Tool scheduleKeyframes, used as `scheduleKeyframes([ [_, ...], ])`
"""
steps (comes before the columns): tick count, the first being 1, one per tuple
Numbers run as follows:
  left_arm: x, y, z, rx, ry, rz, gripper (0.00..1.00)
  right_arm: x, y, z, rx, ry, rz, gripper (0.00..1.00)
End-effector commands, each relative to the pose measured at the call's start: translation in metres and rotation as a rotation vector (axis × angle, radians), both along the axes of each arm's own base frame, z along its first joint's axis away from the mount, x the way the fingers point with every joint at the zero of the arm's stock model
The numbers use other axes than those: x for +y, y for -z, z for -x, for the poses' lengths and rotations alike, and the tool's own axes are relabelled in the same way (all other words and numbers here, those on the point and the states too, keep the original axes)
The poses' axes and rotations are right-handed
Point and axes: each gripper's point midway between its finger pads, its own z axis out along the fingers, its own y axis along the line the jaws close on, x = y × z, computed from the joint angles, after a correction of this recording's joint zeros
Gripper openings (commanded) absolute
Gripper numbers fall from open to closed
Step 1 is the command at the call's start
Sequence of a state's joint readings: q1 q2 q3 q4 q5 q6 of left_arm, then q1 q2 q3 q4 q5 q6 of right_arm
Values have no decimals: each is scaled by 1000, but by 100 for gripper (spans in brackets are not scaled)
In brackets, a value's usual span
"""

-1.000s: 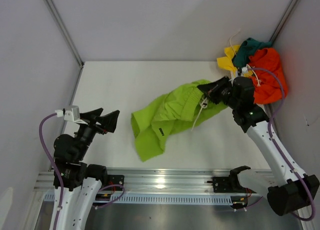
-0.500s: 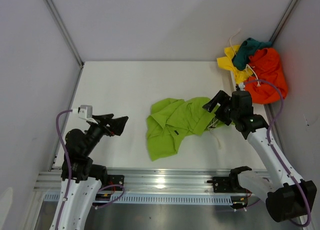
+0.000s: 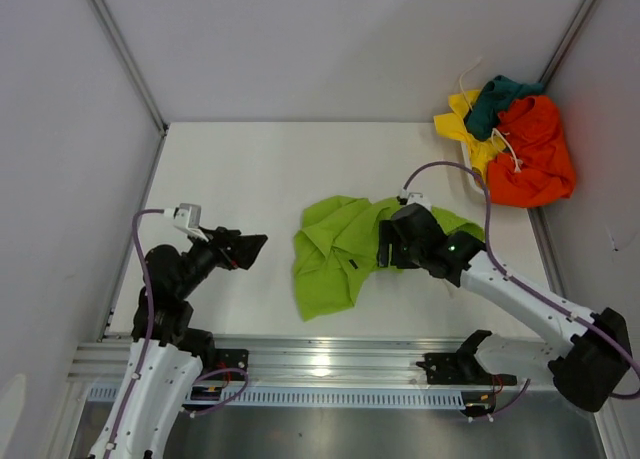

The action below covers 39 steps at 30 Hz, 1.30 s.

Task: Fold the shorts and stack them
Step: Move the shorts to the center of the board, then flatten the shorts out

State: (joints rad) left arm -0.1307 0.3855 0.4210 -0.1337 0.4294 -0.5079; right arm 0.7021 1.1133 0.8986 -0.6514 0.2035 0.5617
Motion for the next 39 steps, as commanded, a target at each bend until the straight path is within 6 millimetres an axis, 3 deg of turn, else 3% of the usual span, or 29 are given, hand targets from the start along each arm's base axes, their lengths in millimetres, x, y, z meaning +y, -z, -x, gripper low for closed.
scheduleKeyframes([
  [1,-8,-4,0,-15,41,23,99,-16,14,-7,-64,13,216,74],
  [7,-7,4,-3,1,30,21,99,-15,38,-21,-99,-35,418,73],
  [14,-6,9,-7,3,18,8,99,6,53,-22,-202,-182,535,73],
  [19,-7,16,-9,13,26,-2,99,6,63,-19,-240,-259,612,74],
  [29,-8,19,-13,-14,37,-17,99,-5,89,-25,-211,-240,811,72],
  [33,-8,22,-14,-13,37,-26,99,-7,104,-29,-178,-239,906,55],
  [35,-7,24,-14,-11,37,-33,99,-11,106,-30,-171,-227,953,52],
  [39,-7,25,-14,-12,36,-35,99,-14,112,-32,-164,-220,1016,32],
])
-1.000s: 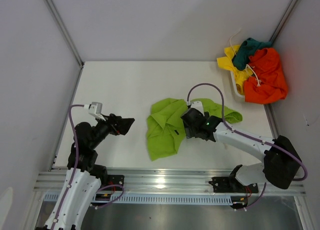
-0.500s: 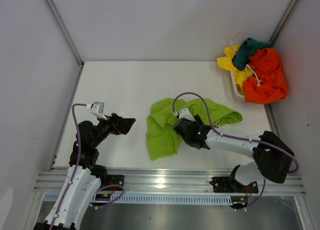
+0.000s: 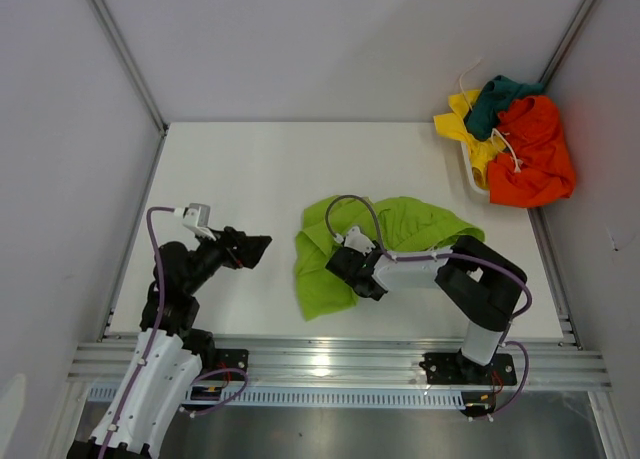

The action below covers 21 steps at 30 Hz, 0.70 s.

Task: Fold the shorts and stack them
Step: Flatten the shorts out

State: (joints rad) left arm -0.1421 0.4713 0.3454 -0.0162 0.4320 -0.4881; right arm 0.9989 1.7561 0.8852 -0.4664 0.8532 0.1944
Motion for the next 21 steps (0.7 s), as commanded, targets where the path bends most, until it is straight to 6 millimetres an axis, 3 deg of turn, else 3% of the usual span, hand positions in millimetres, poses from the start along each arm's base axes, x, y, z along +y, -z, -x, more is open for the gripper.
scheduleKeyframes([
  [1,-3,-5,-1,-47,21,-13,99,-2,-9,-8,-67,32,42,28],
  [5,-3,-4,0,-51,23,-16,99,3,-18,-7,-84,34,-17,0],
  [8,-3,-4,0,-52,27,-15,99,21,-36,3,-59,-16,-170,0],
  [12,-14,-11,2,-57,90,20,99,33,-82,18,-36,-44,-378,0],
  [13,-17,-2,1,-24,108,27,99,37,-94,17,-36,-48,-419,0],
  [18,-21,2,-3,18,124,46,99,26,-125,13,21,-17,-531,0],
  [21,-11,-4,-5,9,49,58,99,15,-138,10,2,2,-571,0],
])
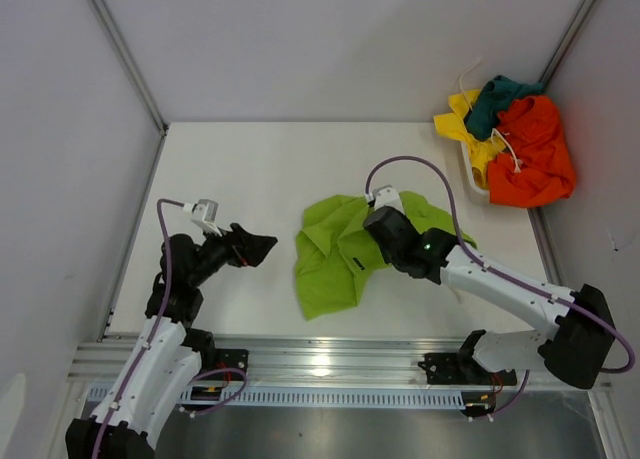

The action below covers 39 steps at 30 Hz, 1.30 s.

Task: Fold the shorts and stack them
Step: Flatten the shorts out

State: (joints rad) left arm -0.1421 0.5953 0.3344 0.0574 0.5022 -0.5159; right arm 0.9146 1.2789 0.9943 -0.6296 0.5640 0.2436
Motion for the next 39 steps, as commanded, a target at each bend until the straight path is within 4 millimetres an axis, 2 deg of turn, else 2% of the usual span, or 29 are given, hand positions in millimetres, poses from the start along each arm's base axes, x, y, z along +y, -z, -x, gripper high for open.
scheduleKeyframes([
  [1,7,-15,-2,-30,-76,49,99,-16,-17,4,36,17,-72,0],
  [3,15,-11,-4,-2,-141,71,99,-24,-23,2,30,30,-106,0],
  [4,17,-17,-7,-29,-153,88,99,-31,-26,-2,26,55,-126,0],
  [5,13,-9,-4,-15,-132,107,99,-34,-32,-1,21,56,-155,0],
  [9,3,-18,-1,-75,-66,151,99,-49,-34,-5,32,95,-180,0],
  [12,-3,-25,1,-113,-43,76,99,-58,-31,-8,51,120,-157,0],
  [14,-9,-21,5,-111,-39,34,99,-63,-26,-10,75,131,-123,0],
  [17,-18,-23,9,-129,-35,0,99,-65,-27,-13,89,132,-96,0],
  [22,-30,-15,12,-111,-32,-106,99,-56,-27,-12,110,26,-85,0],
  [23,-41,-12,18,-106,5,-112,99,-57,-29,-14,98,23,-85,0],
  [25,-47,-6,22,-100,9,-133,99,-57,-34,-18,73,4,-79,0],
  [26,-56,-6,29,-107,35,-144,99,-58,-35,-20,65,-1,-78,0],
  [28,-58,-4,31,-121,28,-183,99,-61,-40,-25,41,-5,-74,0],
  [29,-65,-1,41,-116,64,-207,99,-61,-40,-28,39,-2,-75,0],
  [30,-68,-1,45,-119,81,-221,99,-65,-39,-30,46,9,-80,0],
  [31,-72,0,50,-128,108,-238,99,-59,-36,-29,77,-21,-101,0],
  [32,-82,-2,61,-130,158,-241,99,-59,-34,-30,86,-27,-99,0],
  [34,-86,10,69,-110,171,-303,99,-65,-27,-35,101,0,-81,0],
  [35,-97,8,84,-122,223,-315,99,-66,-25,-37,102,5,-75,0],
  [39,-107,26,109,-123,303,-450,99,-75,-17,-41,116,35,-75,0],
])
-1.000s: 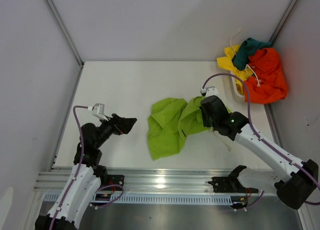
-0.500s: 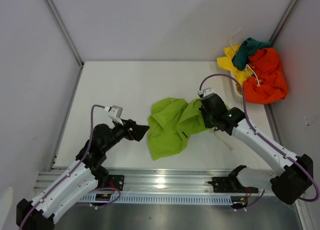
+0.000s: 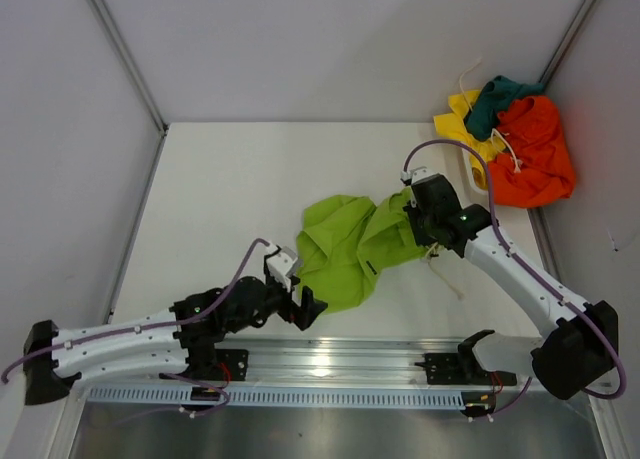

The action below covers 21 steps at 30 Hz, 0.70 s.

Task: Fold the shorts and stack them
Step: Flatten the shorts out

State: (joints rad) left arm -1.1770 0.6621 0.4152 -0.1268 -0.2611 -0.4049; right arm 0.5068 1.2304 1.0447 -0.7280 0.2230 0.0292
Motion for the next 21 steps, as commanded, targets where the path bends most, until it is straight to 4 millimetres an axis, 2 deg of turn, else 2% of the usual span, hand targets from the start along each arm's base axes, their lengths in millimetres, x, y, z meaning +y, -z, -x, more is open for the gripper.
scheduleKeyframes([
  [1,1,-3,5,-66,-8,-112,99,0,-11,-13,-41,-3,-23,0],
  [4,2,13,7,-73,-17,-244,98,0,-12,-15,-40,-4,-42,0],
  [6,6,23,3,-73,-45,-314,85,-2,-13,-15,-45,3,-31,0],
  [9,3,41,0,-57,-47,-427,79,-5,-11,-15,-39,14,-19,0],
  [12,-3,53,0,-41,-31,-533,79,-6,-11,-15,-40,16,-17,0],
  [13,-4,63,2,-34,-16,-574,79,-5,-12,-15,-44,16,-16,0],
  [16,-16,72,15,-29,64,-607,80,-6,-12,-16,-44,20,-17,0],
  [21,-16,83,21,-2,87,-641,80,-4,-11,-18,-42,15,-31,0],
])
